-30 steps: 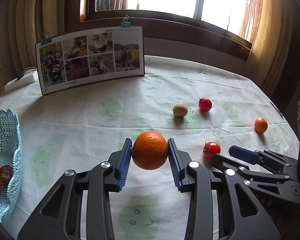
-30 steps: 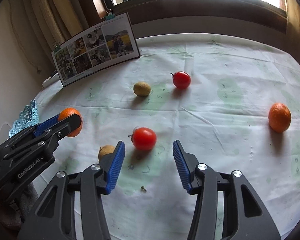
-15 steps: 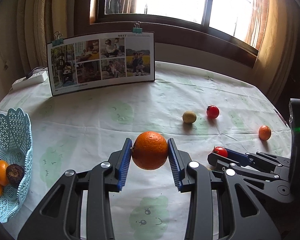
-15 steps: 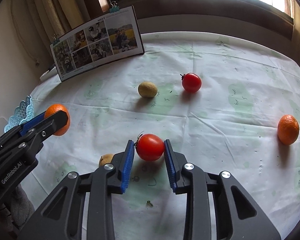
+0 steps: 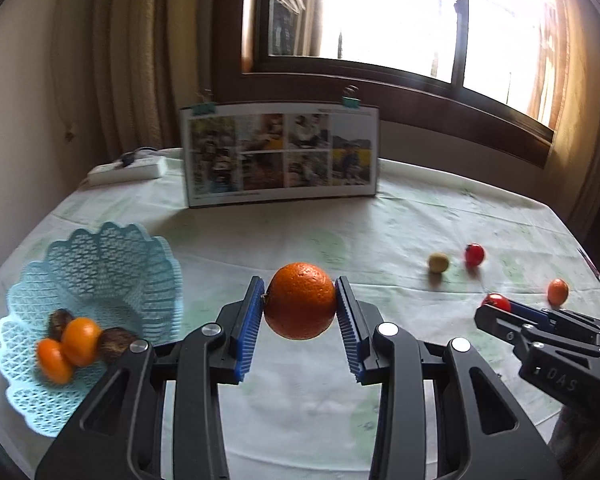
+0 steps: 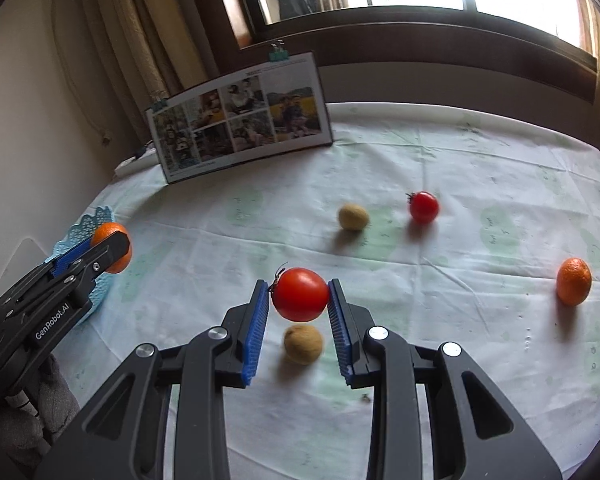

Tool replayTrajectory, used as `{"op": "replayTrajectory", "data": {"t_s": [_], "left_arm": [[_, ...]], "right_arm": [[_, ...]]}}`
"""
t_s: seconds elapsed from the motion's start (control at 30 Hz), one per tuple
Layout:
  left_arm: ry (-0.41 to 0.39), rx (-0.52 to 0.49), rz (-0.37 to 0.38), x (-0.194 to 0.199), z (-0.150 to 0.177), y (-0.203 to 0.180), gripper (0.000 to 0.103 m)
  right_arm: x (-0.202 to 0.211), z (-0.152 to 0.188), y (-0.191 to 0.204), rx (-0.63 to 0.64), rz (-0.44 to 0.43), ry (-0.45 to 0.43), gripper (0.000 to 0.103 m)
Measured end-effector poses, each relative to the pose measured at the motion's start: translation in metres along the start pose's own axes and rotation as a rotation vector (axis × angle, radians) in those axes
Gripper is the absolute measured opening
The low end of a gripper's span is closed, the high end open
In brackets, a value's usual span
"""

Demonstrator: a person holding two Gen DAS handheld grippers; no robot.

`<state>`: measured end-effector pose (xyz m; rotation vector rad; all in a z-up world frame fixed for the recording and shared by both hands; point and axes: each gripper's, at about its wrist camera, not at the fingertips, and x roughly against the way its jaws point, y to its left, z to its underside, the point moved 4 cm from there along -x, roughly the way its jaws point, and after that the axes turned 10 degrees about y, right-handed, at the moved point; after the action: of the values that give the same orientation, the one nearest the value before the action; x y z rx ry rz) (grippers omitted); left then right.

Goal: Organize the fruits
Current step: 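Drop the orange into the basket with left gripper while right gripper drops the tomato in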

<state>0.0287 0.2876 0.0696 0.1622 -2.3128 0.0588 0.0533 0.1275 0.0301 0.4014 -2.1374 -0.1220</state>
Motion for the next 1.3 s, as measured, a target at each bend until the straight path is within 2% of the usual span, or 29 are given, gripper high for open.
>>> {"op": "replayTrajectory", "data": {"t_s": [0.37, 0.57, 0.73, 0.87, 1.03, 1.13, 1.3], "left_arm": [[-0.026, 0.131, -0.136, 0.039, 0.027, 0.082, 0.038], [-0.019, 0.186, -0.185, 0.047, 0.042, 0.116, 0.038], [-0.036, 0.201, -0.204, 0.056, 0.047, 0.129, 0.039], [-0.054, 0.224, -0.222, 0.064, 0.05, 0.141, 0.048], [-0.063, 0.247, -0.251, 0.072, 0.056, 0.155, 0.048], [-0.067, 0.259, -0.266, 0.076, 0.06, 0.162, 0.056], [-0.068, 0.276, -0.291, 0.081, 0.066, 0.171, 0.058]], "right_arm": [[-0.004, -0.001, 0.064, 0.1, -0.082, 0.009, 0.031], [-0.006, -0.001, 0.095, 0.147, -0.116, 0.01, 0.031], [-0.007, 0.0, 0.119, 0.185, -0.136, 0.015, 0.031], [-0.004, 0.0, 0.137, 0.212, -0.157, 0.009, 0.031], [-0.007, -0.001, 0.162, 0.252, -0.19, 0.013, 0.031], [-0.01, 0.0, 0.18, 0.28, -0.214, 0.018, 0.031], [-0.018, 0.003, 0.209, 0.324, -0.249, 0.031, 0.031]]}}
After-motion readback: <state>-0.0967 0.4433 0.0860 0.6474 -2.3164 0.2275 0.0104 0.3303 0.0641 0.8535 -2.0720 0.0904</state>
